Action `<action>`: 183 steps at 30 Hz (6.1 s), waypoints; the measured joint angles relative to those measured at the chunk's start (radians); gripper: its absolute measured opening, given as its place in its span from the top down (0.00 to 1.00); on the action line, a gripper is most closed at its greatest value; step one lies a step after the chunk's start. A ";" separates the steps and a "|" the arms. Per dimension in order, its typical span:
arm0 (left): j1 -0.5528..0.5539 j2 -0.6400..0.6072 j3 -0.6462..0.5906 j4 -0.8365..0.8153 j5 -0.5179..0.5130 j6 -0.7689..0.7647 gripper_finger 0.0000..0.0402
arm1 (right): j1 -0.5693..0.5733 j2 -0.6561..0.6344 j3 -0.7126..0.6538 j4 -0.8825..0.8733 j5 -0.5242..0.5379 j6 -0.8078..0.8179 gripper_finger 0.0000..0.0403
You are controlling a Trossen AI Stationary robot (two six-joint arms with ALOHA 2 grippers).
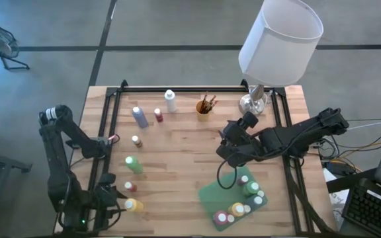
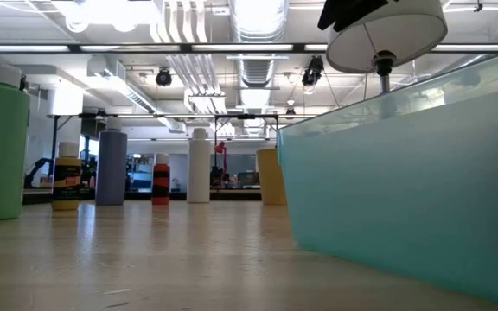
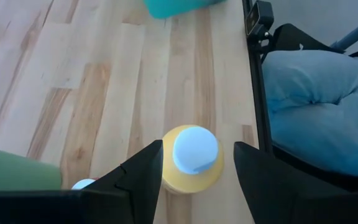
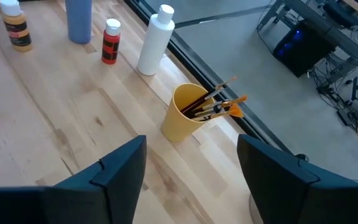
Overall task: Pick & Place Paint Supplies
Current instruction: Put the yellow paint bottle into the green bin
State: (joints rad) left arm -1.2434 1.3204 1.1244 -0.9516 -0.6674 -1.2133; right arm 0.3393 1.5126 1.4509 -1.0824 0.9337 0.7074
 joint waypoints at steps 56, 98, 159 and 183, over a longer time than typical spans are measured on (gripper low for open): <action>0.068 0.065 -0.044 0.033 -0.051 0.067 0.69 | 0.000 0.000 0.000 0.012 -0.026 -0.004 0.50; 1.078 0.055 0.263 0.493 0.425 1.175 0.68 | 0.235 0.001 -0.202 0.053 0.094 0.075 0.14; 1.166 0.059 0.268 0.780 0.607 1.196 0.68 | 0.105 0.008 -0.231 0.615 0.136 -0.345 0.16; 1.166 0.059 0.278 0.779 0.610 1.208 0.68 | 0.105 0.010 -0.232 0.615 0.106 -0.348 0.45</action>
State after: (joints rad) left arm -0.0776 1.3796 1.4021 -0.1727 -0.0578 -0.0051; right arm 0.4442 1.5230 1.2186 -0.4671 1.0393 0.3592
